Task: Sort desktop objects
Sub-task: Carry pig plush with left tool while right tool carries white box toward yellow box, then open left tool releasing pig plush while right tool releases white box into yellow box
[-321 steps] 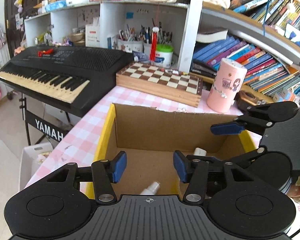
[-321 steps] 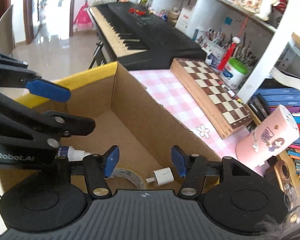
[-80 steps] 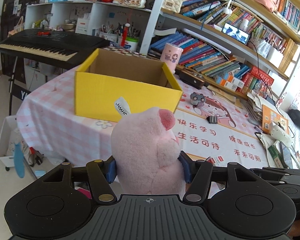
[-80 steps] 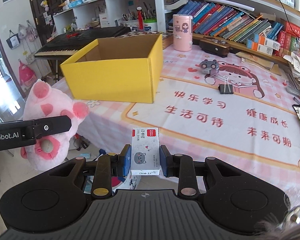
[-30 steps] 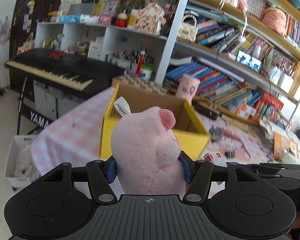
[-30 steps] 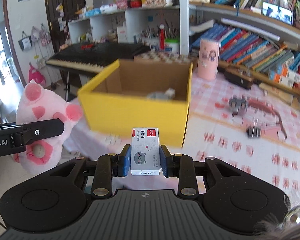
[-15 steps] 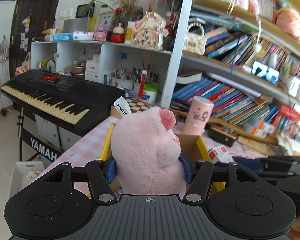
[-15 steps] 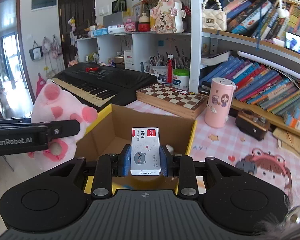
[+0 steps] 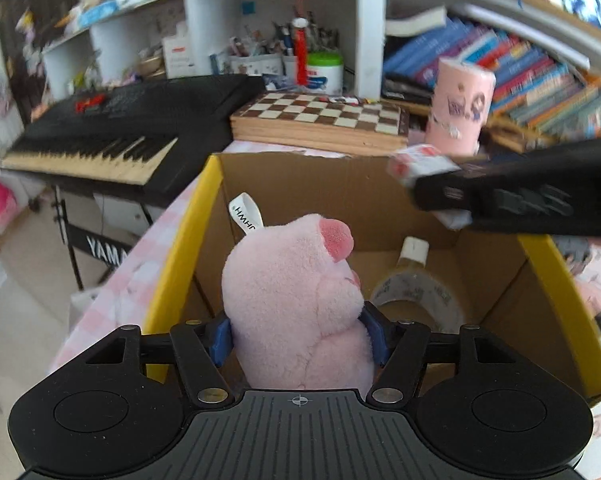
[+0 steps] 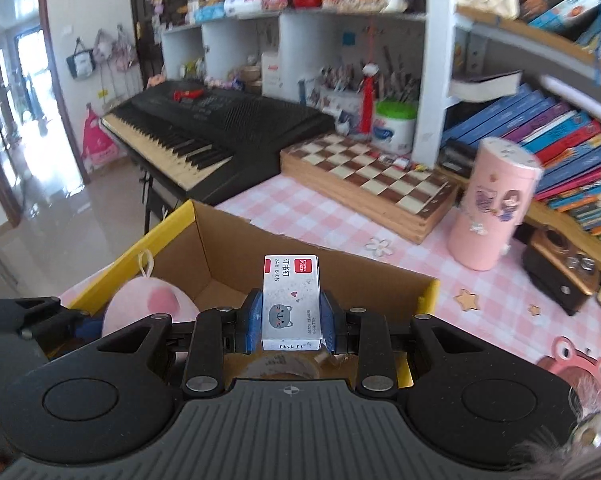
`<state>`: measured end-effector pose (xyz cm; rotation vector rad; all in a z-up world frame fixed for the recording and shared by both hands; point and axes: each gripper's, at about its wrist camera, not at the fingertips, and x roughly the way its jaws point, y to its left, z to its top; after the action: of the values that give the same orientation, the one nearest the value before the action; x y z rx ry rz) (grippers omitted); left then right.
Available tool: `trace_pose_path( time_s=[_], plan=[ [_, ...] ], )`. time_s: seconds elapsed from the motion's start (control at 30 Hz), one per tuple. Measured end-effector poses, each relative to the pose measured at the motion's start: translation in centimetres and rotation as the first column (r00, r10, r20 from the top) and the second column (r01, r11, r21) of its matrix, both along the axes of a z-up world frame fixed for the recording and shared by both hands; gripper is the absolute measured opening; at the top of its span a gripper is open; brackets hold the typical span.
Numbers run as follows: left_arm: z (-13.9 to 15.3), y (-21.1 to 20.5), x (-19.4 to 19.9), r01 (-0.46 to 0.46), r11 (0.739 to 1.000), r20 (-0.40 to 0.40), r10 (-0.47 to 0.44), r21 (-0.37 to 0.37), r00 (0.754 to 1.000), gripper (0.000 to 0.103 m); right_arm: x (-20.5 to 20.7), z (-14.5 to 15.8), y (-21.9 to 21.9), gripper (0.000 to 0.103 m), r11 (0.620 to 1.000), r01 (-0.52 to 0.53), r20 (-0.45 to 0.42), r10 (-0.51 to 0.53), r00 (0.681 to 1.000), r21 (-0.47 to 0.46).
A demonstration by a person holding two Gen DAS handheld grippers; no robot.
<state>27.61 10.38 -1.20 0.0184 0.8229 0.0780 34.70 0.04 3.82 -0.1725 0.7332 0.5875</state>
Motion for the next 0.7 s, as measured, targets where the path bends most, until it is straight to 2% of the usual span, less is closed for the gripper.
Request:
trace_pose_path(
  time_s=[0.07, 0.27, 0.37, 0.43, 0.47, 0.5, 0.7],
  plan=[
    [-0.3, -0.2, 0.4, 0.005, 1.000, -0.026, -0.006, -0.013, 1.000, 0.065, 1.3, -0.8, 0.8, 0.028, 1.000, -0.015, -0.050, 0.014, 0.999, -0.027],
    [-1.2, -1.2, 0.8, 0.030, 0.999, -0.061, -0.028, 0.036, 0.998, 0.067, 3.4, -3.4, 2.8, 0.028, 0.992, -0.054, -0.141, 0.037, 0.989, -0.115],
    [-1.4, -1.5, 0.8, 0.032, 0.998, -0.068, -0.028, 0.057, 0.997, 0.079, 3.7, -4.4, 3.3, 0.028, 0.986, -0.060, -0.168, 0.033, 0.985, -0.153],
    [-1.1, -1.8, 0.6, 0.037, 0.997, -0.060, -0.033, 0.073, 0.998, 0.083, 3.7, -4.7, 3.3, 0.032, 0.985, -0.053, -0.168, 0.025, 0.986, -0.162],
    [-0.9, -1.9, 0.5, 0.036, 0.996, -0.051, -0.032, 0.081, 0.998, 0.087, 3.5, -4.7, 3.2, 0.041, 0.986, -0.048, -0.152, 0.023, 0.988, -0.161],
    [-0.7, -2.0, 0.4, 0.037, 0.996, -0.041, -0.034, 0.085, 0.999, 0.088, 3.3, -4.5, 3.0, 0.044, 0.987, -0.049, -0.147, 0.026, 0.989, -0.154],
    [1.4, -2.6, -0.6, 0.041, 0.995, 0.041, -0.045, 0.095, 0.998, 0.090, 2.1, -2.0, 1.6, 0.049, 0.997, -0.027, -0.087, 0.022, 0.996, -0.066]
  ],
)
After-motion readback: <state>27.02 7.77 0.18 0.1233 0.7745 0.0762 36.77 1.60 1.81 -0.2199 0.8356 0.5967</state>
